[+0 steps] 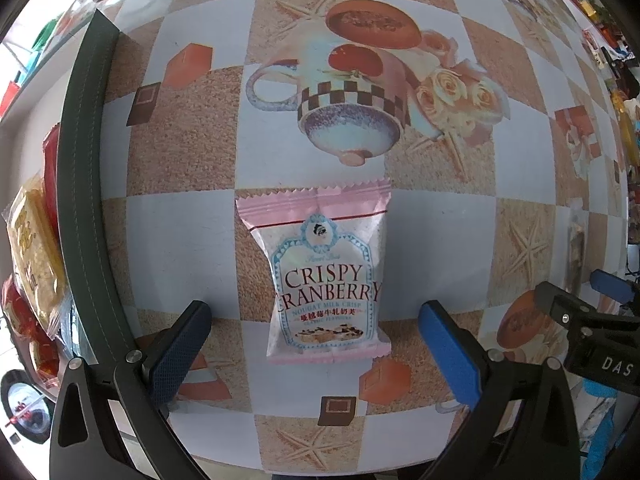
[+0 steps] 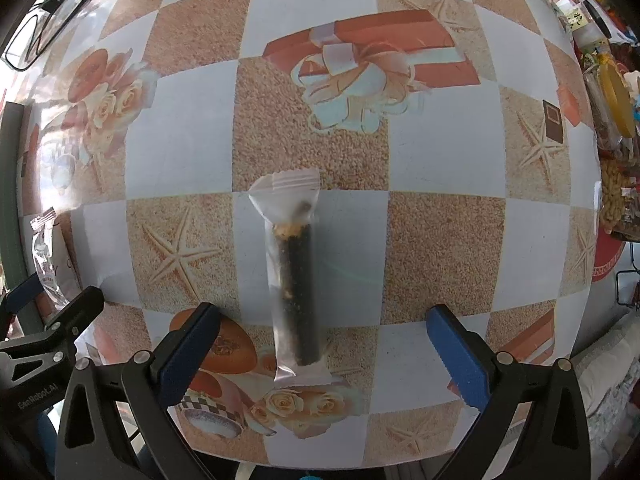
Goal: Organize snacks
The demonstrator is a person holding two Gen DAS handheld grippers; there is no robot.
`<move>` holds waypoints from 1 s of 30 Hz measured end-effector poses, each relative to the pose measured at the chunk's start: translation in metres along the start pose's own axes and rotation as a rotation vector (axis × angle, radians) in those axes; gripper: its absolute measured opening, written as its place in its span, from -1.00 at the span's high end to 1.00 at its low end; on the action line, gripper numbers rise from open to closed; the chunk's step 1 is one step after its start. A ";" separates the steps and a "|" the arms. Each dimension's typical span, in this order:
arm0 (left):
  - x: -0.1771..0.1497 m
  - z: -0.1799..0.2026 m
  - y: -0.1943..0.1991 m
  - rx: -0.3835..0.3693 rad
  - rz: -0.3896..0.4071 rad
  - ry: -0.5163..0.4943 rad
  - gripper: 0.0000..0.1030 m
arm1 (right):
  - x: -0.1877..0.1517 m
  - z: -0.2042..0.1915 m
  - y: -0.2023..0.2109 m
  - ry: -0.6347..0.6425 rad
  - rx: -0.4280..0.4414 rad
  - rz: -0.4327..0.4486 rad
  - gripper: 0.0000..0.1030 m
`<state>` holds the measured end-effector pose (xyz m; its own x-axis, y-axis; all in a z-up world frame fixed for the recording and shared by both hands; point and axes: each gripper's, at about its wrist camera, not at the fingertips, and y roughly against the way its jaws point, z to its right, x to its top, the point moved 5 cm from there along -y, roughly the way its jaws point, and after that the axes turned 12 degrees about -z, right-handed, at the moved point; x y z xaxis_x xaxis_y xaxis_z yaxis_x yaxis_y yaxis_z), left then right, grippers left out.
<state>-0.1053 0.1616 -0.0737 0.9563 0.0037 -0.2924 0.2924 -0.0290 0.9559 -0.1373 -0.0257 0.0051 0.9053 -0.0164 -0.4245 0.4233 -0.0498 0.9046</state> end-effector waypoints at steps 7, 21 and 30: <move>0.004 0.003 0.001 0.007 -0.041 -0.018 -0.93 | 0.004 -0.002 0.001 0.003 -0.004 -0.038 -0.97; 0.004 0.013 0.006 0.023 -0.037 -0.043 -0.86 | 0.003 -0.008 0.009 0.038 -0.012 -0.019 -0.73; 0.000 0.017 0.005 0.022 -0.029 -0.074 -0.63 | 0.001 -0.017 0.012 0.042 -0.013 -0.021 -0.54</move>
<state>-0.1042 0.1448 -0.0688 0.9443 -0.0690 -0.3219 0.3188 -0.0521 0.9464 -0.1303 -0.0098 0.0160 0.8969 0.0261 -0.4414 0.4422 -0.0367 0.8962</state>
